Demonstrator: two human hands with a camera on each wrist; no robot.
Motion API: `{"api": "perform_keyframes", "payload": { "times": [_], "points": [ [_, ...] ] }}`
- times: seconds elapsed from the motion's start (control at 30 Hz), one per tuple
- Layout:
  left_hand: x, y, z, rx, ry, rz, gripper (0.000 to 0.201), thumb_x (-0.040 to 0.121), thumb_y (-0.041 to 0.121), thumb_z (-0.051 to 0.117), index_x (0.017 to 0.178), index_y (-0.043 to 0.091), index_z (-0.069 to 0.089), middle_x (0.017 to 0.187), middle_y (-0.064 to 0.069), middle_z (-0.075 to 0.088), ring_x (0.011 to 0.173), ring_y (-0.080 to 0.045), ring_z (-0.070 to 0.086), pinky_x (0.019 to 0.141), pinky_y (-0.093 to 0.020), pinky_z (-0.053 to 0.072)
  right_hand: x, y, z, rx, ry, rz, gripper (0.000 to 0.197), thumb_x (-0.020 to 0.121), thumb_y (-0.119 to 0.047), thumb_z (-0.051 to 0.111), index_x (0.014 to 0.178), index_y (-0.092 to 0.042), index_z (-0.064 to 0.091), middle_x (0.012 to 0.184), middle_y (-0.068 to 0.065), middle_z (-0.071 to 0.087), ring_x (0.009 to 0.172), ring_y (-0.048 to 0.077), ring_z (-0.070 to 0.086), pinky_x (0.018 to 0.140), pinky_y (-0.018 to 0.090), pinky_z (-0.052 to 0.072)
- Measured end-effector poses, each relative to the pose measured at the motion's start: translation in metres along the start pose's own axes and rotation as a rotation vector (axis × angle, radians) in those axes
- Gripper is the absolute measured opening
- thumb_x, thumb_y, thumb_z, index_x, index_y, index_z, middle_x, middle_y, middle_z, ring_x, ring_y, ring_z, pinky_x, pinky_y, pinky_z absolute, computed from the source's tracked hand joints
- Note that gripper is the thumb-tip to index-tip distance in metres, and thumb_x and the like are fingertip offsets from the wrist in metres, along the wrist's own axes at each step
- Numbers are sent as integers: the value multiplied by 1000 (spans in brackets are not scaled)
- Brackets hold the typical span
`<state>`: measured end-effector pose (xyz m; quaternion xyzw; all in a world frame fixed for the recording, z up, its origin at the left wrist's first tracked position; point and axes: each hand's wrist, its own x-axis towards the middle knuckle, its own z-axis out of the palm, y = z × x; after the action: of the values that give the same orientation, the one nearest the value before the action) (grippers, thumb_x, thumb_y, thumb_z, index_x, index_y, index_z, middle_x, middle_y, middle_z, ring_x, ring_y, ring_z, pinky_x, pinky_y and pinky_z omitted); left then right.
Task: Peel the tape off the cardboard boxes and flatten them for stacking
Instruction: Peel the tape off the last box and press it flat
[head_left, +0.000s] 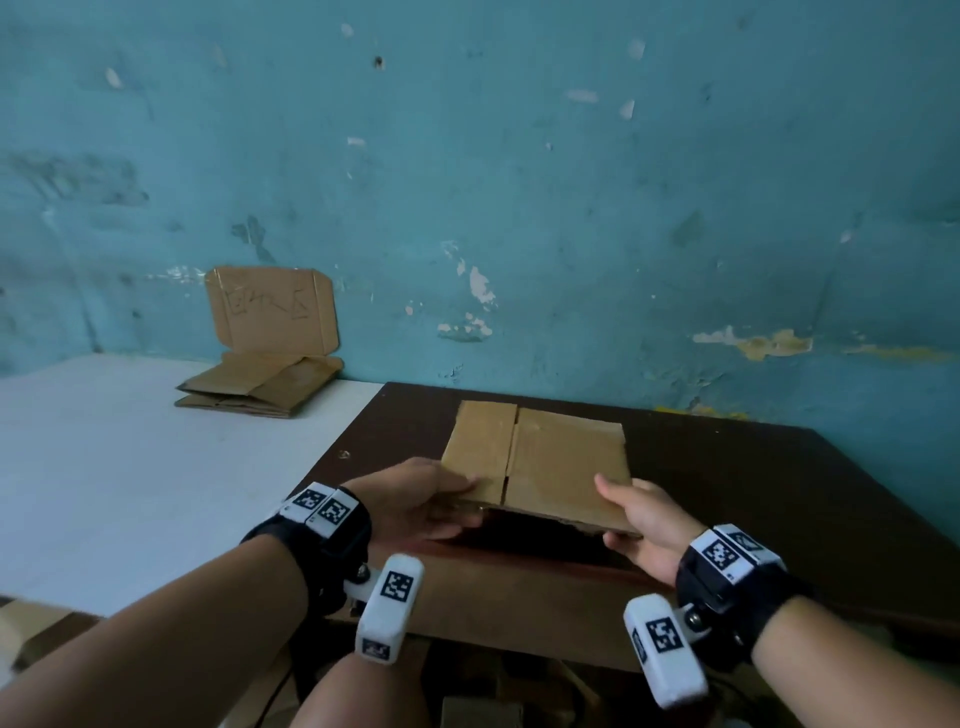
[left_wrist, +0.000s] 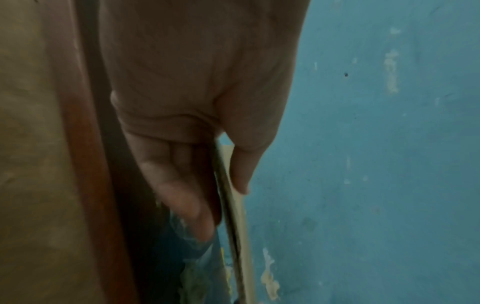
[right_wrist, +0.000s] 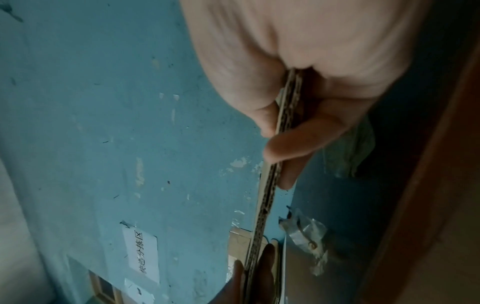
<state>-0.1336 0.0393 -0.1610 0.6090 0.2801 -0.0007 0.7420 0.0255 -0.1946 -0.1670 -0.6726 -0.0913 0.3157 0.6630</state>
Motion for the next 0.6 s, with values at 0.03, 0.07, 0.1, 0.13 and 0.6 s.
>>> {"api": "perform_keyframes", "payload": {
  "times": [0.03, 0.07, 0.1, 0.13, 0.6],
  "points": [
    [3, -2, 0, 4, 6, 27, 13, 104, 18, 57, 113, 9, 60, 91, -11, 75, 73, -17, 74, 53, -27, 57, 4, -1, 5, 16, 3, -3, 31, 100, -27, 64, 125, -10, 59, 99, 11, 70, 67, 19, 72, 42, 24, 47],
    [4, -1, -1, -14, 38, 56, 9, 105, 15, 54, 110, 9, 59, 86, -11, 74, 66, -15, 73, 50, -26, 56, 9, -3, 11, 28, 0, -1, 32, 100, -27, 64, 125, -9, 59, 100, 12, 70, 66, 20, 72, 41, 24, 48],
    [5, 2, -5, -37, 86, 88, 9, 105, 14, 54, 109, 8, 60, 82, -12, 72, 61, -14, 71, 48, -25, 55, 14, -5, 18, 40, -10, 6, 33, 100, -27, 64, 126, -8, 59, 103, 14, 71, 70, 22, 72, 41, 24, 49],
    [6, 5, -11, -50, 131, 116, 8, 105, 12, 56, 106, 7, 61, 79, -12, 70, 56, -13, 68, 46, -25, 55, 19, -7, 28, 58, -26, 18, 34, 100, -26, 64, 127, -6, 58, 110, 17, 70, 76, 25, 72, 41, 25, 50],
    [12, 50, -258, -139, 692, 221, 18, 97, 7, 68, 87, 12, 53, 70, -3, 53, 44, -6, 53, 41, -12, 48, 106, -34, 289, -25, -251, -17, 40, 100, 6, 52, 138, -1, 41, 129, 30, 58, 78, 36, 69, 39, 28, 54]
  ]
}}
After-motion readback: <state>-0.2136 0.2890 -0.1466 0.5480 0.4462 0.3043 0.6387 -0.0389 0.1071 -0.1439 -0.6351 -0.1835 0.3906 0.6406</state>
